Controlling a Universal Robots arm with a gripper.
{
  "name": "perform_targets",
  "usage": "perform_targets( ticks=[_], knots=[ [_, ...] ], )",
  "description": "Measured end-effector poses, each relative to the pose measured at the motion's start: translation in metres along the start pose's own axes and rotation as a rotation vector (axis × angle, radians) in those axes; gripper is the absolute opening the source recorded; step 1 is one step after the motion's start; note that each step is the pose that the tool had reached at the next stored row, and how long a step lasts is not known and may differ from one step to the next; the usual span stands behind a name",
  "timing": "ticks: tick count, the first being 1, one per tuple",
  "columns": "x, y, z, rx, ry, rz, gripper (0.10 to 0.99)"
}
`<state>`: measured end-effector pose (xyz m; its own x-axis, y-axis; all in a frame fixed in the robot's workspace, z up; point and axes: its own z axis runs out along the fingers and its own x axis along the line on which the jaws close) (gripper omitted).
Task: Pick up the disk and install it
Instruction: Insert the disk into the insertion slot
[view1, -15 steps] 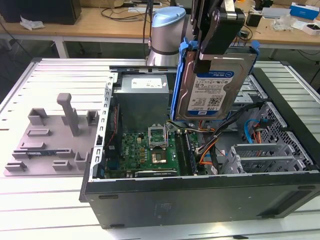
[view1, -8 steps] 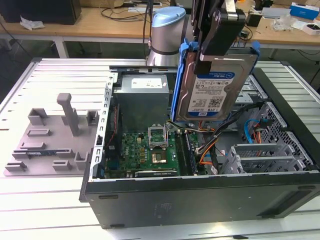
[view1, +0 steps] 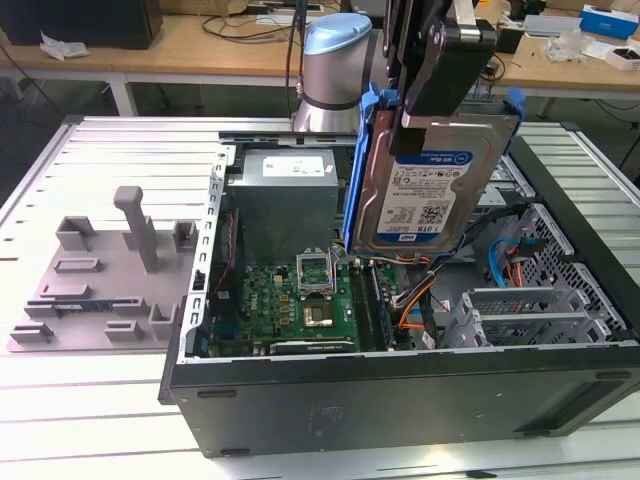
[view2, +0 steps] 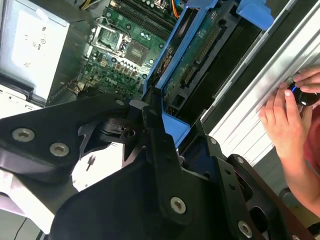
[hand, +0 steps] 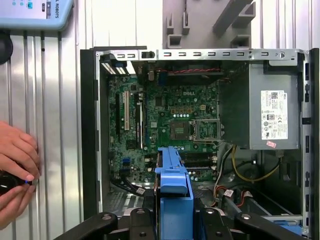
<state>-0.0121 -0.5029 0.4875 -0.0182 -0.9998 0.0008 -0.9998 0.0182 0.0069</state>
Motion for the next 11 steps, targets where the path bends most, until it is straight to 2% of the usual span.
perform_targets(
  ticks=[1, 4, 11],
  knots=[
    [0.0000, 0.0001, 0.0003, 0.003, 0.0000, 0.000, 0.365],
    [0.0005, -0.0001, 0.0015, 0.023, -0.0001, 0.000, 0.365],
    [0.0015, -0.0005, 0.0020, 0.023, -0.0007, 0.001, 0.365]
  ],
)
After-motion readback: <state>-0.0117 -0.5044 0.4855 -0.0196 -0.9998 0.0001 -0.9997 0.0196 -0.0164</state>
